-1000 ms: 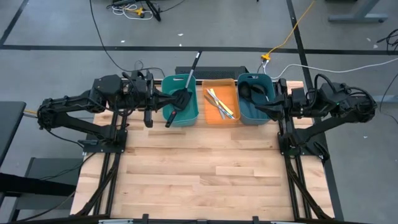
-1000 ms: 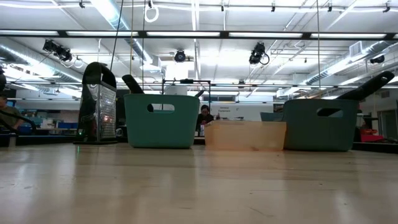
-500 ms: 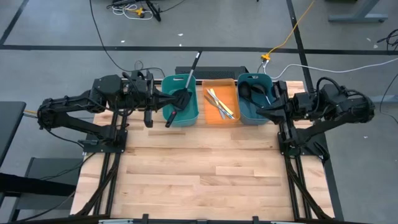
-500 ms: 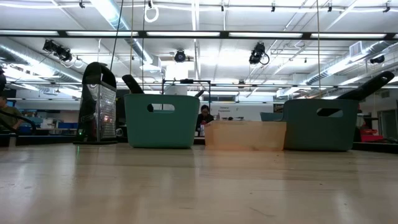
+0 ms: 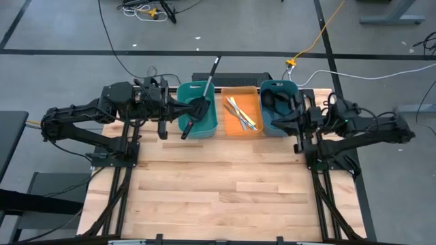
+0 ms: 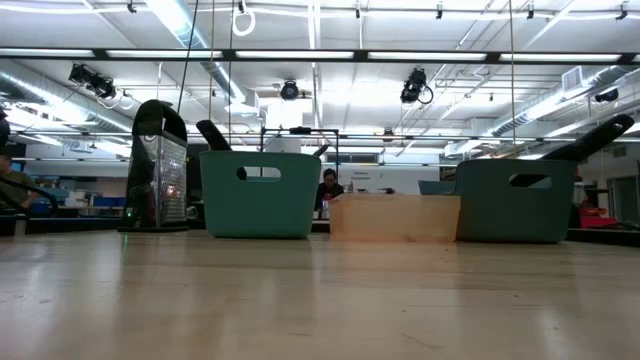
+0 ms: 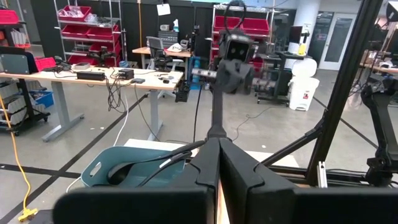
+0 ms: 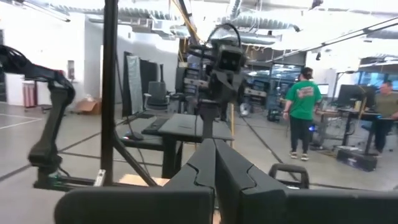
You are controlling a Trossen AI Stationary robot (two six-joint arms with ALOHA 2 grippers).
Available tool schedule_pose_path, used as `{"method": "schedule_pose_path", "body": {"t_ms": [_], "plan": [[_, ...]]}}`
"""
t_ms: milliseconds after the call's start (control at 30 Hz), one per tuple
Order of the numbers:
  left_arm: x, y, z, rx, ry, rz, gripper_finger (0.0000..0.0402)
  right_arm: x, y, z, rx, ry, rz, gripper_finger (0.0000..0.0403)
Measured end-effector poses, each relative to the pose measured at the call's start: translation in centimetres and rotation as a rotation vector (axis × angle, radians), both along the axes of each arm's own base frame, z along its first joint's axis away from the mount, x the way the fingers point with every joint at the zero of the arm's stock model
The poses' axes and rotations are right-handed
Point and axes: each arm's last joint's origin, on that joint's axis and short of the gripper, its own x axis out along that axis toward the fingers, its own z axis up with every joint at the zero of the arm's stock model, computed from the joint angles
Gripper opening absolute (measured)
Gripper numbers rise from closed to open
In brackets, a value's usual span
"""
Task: Pick & Place Kitchen Items
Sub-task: Return to Home Position
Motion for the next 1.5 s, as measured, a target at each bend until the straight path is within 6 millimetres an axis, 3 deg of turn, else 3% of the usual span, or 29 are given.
{"method": "schedule_pose_path", "body": {"t_ms": [333,867,1100,1500], "plan": [[0.0,0.0,0.0,0.0,0.0,0.0,0.0014,-1.0,-1.8,-6.9,-0.025,-0.041,-0.173,0.0004],[0.0,0.0,0.0,0.0,0.0,0.0,0.0014,-2.8,-2.0,-15.4,0.023,-0.001,-0.178,0.0005],[0.0,0.0,0.0,0.0,0.0,0.0,0.0014,-3.4,-1.4,-18.1,0.03,0.034,-0.173,0.0005],[0.0,0.0,0.0,0.0,0.0,0.0,0.0014,-4.1,-0.9,-20.7,0.043,0.097,-0.13,0.0005]]}}
